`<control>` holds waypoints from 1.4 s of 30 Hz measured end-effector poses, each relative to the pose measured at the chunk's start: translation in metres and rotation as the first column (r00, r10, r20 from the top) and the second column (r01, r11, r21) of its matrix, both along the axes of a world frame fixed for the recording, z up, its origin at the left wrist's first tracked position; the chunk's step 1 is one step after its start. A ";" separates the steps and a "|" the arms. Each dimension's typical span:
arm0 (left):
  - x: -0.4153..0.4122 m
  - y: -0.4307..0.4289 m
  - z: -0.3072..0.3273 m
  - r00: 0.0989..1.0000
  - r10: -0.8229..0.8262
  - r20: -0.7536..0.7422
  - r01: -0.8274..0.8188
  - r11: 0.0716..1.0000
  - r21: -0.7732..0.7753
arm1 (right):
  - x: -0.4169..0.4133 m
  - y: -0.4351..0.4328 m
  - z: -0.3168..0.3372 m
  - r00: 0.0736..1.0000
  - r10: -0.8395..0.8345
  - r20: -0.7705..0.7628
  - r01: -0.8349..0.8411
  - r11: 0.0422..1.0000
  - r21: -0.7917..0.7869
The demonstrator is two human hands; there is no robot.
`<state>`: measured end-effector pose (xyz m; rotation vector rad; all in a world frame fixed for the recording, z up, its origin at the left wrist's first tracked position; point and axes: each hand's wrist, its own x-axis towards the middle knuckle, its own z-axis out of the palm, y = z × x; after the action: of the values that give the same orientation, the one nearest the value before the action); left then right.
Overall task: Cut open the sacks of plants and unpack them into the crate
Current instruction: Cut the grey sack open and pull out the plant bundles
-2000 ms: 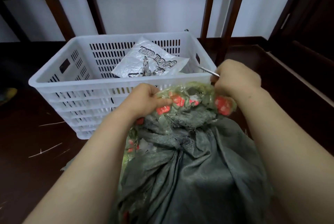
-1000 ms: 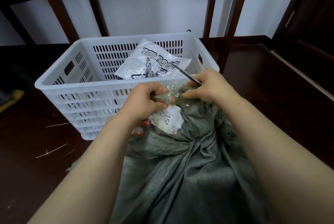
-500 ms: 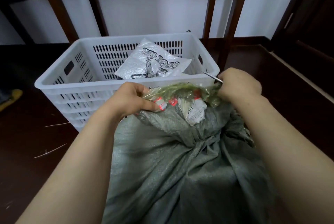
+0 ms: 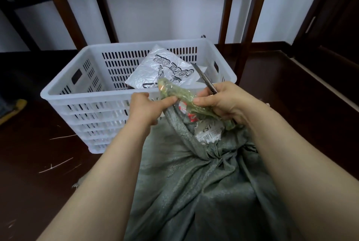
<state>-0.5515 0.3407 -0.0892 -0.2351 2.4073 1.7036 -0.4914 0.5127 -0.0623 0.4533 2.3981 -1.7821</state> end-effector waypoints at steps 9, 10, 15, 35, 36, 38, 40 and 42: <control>0.007 0.017 -0.005 0.999 -0.046 0.011 0.033 0.839 0.543 | -0.002 -0.001 -0.003 0.998 -0.055 0.040 0.060 0.989 -0.133; 0.009 0.019 -0.004 0.998 -0.053 -0.022 0.056 0.841 0.538 | -0.003 -0.003 -0.003 0.997 -0.074 0.017 0.076 0.990 -0.121; 0.006 0.016 -0.007 0.993 -0.119 -0.023 0.110 0.804 0.585 | -0.007 -0.003 -0.009 0.980 -0.195 -0.046 0.186 0.971 -0.152; -0.004 0.015 -0.011 0.993 -0.105 0.045 0.069 0.864 0.498 | -0.022 -0.004 -0.035 0.974 -0.170 -0.150 0.175 0.984 0.019; -0.003 0.013 -0.010 0.991 -0.126 0.051 0.080 0.844 0.531 | -0.021 -0.005 -0.034 0.981 -0.147 -0.129 0.150 0.989 0.011; -0.004 0.011 -0.011 0.989 -0.142 0.030 0.103 0.832 0.545 | -0.020 -0.006 -0.031 0.990 -0.118 -0.081 0.117 0.993 -0.013; -0.005 0.011 -0.014 0.997 -0.071 0.003 0.060 0.858 0.509 | -0.021 -0.005 -0.025 0.993 -0.120 -0.022 0.118 0.989 -0.087; -0.008 0.013 -0.017 1.000 0.028 -0.005 -0.022 0.881 0.472 | -0.023 -0.005 -0.020 0.993 -0.117 -0.007 0.112 0.965 -0.237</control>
<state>-0.5599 0.3534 -0.1063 -0.1819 1.9135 2.2376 -0.5145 0.5078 -0.0824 0.5564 2.1743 -2.0986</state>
